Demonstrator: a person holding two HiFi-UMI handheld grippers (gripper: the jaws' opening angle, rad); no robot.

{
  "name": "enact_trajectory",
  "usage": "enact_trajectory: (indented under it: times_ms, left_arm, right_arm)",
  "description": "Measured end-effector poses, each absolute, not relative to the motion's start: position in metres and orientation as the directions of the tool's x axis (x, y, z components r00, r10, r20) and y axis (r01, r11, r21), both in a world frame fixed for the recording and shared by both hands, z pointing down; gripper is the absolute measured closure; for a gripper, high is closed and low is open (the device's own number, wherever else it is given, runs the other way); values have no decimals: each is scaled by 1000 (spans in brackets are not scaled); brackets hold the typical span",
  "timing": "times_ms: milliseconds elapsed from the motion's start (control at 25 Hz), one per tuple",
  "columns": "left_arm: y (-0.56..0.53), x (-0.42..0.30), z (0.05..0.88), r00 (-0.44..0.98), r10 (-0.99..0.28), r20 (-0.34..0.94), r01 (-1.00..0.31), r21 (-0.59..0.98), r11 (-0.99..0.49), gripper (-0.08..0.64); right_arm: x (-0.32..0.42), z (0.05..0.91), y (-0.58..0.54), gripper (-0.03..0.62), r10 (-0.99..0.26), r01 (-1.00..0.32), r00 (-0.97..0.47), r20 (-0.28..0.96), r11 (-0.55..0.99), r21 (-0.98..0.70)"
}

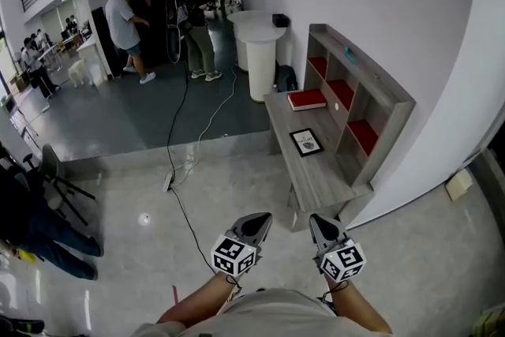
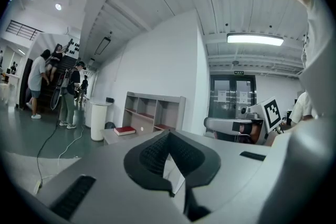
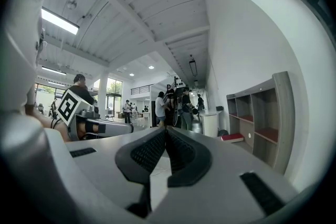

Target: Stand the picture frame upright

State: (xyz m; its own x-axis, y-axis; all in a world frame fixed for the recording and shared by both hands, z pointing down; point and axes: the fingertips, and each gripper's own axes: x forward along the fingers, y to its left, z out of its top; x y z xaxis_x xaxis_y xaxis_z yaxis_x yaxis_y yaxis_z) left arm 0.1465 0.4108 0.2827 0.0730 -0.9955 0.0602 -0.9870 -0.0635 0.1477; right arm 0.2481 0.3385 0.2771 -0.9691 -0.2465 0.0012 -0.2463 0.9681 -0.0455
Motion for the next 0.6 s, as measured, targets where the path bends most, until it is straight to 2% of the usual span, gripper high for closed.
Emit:
enact_trajectory:
  times_ms: [600]
  left_arm:
    - [352, 71, 305, 54, -995, 89, -984, 177, -37, 544]
  right_arm:
    - [163, 302, 283, 572, -200, -204, -978, 51, 976, -72]
